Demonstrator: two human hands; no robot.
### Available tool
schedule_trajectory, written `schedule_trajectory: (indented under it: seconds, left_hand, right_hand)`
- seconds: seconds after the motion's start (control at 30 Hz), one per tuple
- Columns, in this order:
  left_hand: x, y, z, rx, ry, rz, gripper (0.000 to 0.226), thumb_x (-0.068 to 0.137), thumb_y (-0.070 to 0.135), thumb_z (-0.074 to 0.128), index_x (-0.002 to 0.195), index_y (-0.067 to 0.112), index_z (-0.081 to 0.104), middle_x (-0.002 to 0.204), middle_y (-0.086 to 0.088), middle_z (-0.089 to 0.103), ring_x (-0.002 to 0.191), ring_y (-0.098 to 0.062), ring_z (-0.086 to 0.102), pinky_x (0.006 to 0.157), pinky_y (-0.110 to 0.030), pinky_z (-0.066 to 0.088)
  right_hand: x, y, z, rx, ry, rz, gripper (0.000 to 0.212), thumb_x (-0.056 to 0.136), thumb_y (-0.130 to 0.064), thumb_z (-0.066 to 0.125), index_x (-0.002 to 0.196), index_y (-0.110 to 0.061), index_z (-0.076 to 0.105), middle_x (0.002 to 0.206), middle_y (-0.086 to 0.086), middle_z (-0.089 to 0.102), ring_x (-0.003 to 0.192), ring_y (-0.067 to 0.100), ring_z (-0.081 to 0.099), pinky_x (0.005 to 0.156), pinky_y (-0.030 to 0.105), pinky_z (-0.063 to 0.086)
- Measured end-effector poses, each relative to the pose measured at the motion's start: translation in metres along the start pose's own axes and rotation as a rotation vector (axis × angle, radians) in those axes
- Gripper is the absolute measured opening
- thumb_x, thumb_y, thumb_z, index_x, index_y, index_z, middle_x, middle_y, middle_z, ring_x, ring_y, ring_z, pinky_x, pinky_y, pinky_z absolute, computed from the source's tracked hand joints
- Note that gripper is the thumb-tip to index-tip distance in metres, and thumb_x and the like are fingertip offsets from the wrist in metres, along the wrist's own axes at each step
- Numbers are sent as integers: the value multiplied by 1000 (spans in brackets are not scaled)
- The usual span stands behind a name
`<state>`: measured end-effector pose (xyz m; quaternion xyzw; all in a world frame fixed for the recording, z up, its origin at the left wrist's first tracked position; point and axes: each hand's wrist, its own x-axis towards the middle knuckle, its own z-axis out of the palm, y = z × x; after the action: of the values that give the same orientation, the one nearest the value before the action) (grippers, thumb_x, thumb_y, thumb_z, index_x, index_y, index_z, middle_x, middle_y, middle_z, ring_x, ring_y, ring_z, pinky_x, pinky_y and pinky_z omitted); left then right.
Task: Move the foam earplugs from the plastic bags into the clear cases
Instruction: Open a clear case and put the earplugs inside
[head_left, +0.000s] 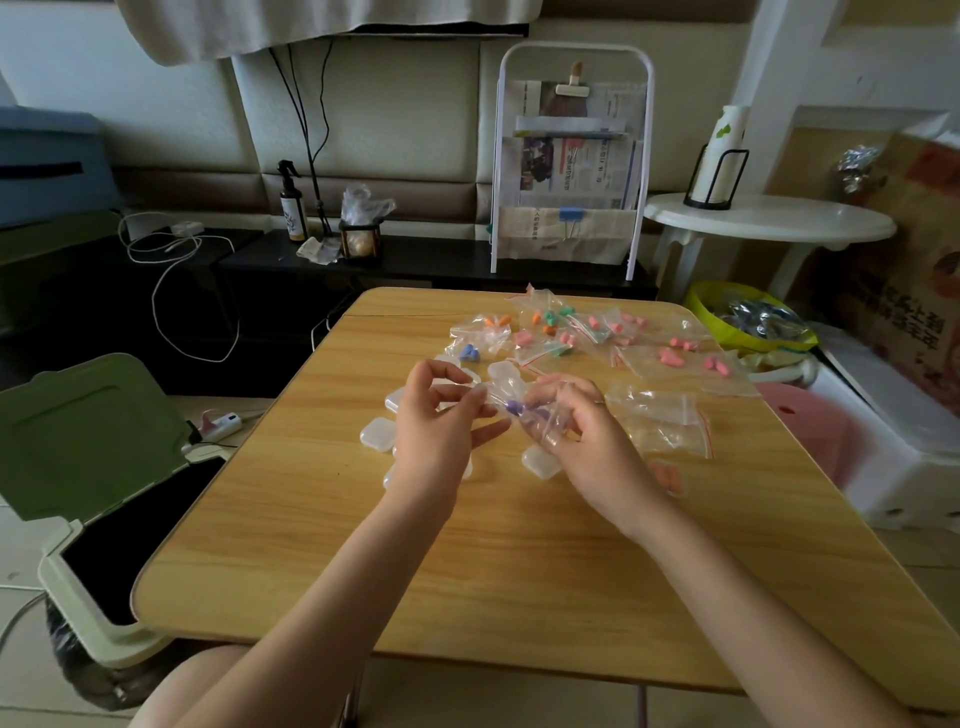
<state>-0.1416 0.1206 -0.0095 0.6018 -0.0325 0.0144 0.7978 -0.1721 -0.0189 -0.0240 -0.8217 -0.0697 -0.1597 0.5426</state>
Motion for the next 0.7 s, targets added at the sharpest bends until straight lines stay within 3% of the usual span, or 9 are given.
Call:
schedule_trajectory:
  seconds: [0.07, 0.17, 0.3, 0.4, 0.47, 0.53, 0.7]
  left_hand:
    - [1, -1, 1, 17, 25, 21, 13, 91, -3, 56, 89, 7, 49, 83, -13, 52, 67, -15, 63, 62, -30, 57]
    - [6, -1, 2, 86, 82, 73, 16, 92, -4, 53, 82, 9, 51, 88, -13, 54, 73, -18, 65, 62, -29, 57]
    - [11, -2, 2, 124, 109, 70, 22, 93, -5, 50, 79, 8, 59, 89, -12, 55, 74, -19, 65, 59, -24, 56]
    - [20, -1, -7, 112, 203, 33, 28, 96, -5, 44, 79, 6, 63, 101, -19, 58, 80, -20, 65, 62, -22, 56]
    - [26, 0, -14, 100, 235, 9, 27, 96, -4, 44, 83, 7, 66, 107, -22, 60, 84, -19, 67, 66, -20, 56]
    - [26, -1, -15, 93, 197, -5, 22, 94, -3, 50, 86, 8, 67, 105, -20, 63, 80, -15, 70, 69, -20, 56]
    - [12, -6, -2, 33, 23, -50, 11, 86, -6, 62, 92, 1, 65, 89, -9, 66, 80, -15, 70, 72, -18, 56]
  right_hand:
    - [1, -1, -1, 67, -25, 52, 25, 90, -26, 62, 74, -45, 60, 125, -4, 49, 114, 10, 54, 98, 28, 46]
    - [3, -1, -2, 103, -22, 129, 16, 93, -25, 60, 83, -38, 59, 122, 1, 52, 104, 24, 62, 93, 37, 52]
    - [2, 0, -8, 109, -55, 140, 14, 92, -21, 61, 85, -33, 59, 123, -1, 54, 100, 25, 61, 87, 34, 54]
    - [0, -3, -17, 223, -86, 176, 6, 90, -18, 62, 95, -22, 62, 104, -10, 69, 93, 14, 64, 76, 30, 58]
    - [1, -2, -24, 233, -37, 158, 7, 90, -18, 62, 97, -18, 64, 102, -9, 71, 96, 15, 66, 75, 29, 58]
    - [3, -2, -26, 154, 2, 74, 7, 91, -18, 62, 97, -16, 65, 114, -4, 65, 99, 19, 64, 74, 28, 57]
    - [4, -2, -19, 86, -50, 18, 7, 91, -17, 62, 90, -24, 61, 129, -14, 52, 98, 12, 64, 77, 29, 57]
